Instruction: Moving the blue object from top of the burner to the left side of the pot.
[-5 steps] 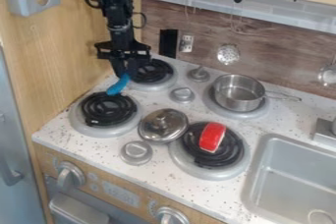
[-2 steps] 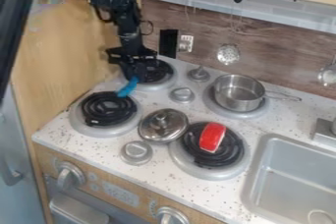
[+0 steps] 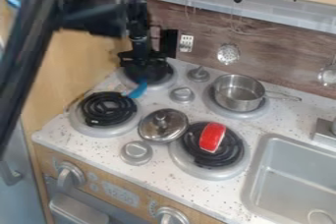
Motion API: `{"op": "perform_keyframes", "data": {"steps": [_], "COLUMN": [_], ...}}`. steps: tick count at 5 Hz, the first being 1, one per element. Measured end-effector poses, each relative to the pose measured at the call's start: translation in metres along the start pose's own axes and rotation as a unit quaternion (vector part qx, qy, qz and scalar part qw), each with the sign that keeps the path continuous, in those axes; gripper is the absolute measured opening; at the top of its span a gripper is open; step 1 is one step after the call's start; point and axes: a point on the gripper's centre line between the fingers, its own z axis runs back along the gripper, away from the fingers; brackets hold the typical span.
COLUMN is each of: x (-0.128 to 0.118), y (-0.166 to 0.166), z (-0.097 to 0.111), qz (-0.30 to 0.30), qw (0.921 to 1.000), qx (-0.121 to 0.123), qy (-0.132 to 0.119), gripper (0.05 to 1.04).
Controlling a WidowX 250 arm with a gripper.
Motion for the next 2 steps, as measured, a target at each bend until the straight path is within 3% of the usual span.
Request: {"op": "perform_keyframes", "data": {"steps": [1, 2], "x": [0.0041, 0.0042], "y": [-0.0029, -0.004], "z": [-0.0019, -0.0047], "qz": [0.0, -0.008], "qw": [1.0, 0.9999], "qx": [0.0, -0.005], "qy": [-0.003, -0.007], "gripper": [0.261, 0.323]}}
